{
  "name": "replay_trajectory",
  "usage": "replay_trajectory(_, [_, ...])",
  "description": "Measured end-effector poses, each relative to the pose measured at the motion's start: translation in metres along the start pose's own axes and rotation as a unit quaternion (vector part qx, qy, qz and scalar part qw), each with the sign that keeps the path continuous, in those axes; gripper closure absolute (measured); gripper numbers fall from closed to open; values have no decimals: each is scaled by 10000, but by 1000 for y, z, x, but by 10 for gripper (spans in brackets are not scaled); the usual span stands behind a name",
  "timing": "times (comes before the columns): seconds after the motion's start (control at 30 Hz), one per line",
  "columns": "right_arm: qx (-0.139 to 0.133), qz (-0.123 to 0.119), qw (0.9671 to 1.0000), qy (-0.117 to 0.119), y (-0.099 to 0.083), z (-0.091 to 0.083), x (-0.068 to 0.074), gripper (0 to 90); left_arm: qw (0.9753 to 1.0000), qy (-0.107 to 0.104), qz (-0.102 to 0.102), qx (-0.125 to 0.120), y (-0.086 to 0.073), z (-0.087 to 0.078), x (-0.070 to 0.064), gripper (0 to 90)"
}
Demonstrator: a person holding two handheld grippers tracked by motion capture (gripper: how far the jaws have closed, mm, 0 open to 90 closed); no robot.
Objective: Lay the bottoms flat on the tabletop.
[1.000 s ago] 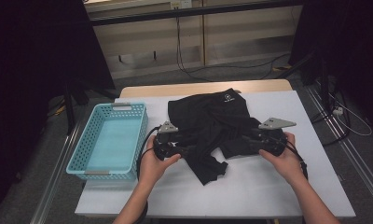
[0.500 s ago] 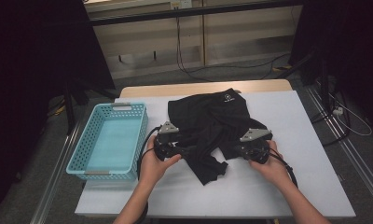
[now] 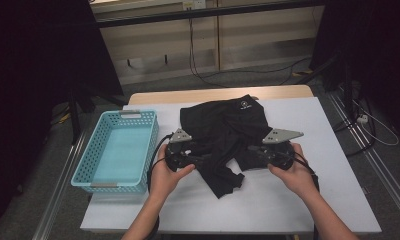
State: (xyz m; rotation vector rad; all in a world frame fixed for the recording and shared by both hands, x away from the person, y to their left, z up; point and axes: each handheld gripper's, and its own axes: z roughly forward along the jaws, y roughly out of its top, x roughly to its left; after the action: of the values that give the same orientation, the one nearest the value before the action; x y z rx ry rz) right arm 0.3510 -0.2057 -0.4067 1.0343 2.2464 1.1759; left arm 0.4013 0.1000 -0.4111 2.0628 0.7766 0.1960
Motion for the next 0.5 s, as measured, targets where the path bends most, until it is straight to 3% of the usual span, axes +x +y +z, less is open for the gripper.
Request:
replay_trajectory(0.17, [413, 190, 9989, -101, -18, 15, -5, 631, 10000, -33, 50, 50, 0, 0, 0, 238])
replay_trajectory(0.3, [808, 124, 9965, -168, -32, 26, -4, 536, 9999, -48, 46, 98, 0, 1, 0, 197])
replay_trajectory(0.37, [914, 105, 9953, -290, -36, 30, -6, 532, 9999, -25, 30, 143, 0, 0, 0, 183])
replay_trajectory(0.43, [835, 330, 9958, -169, -39, 32, -9, 555, 9998, -15, 4, 173, 0, 0, 1, 166])
replay_trajectory(0.5, [836, 418, 9956, -112, -39, 30, -11, 701, 9999, -13, -23, 168, -1, 1, 1, 162])
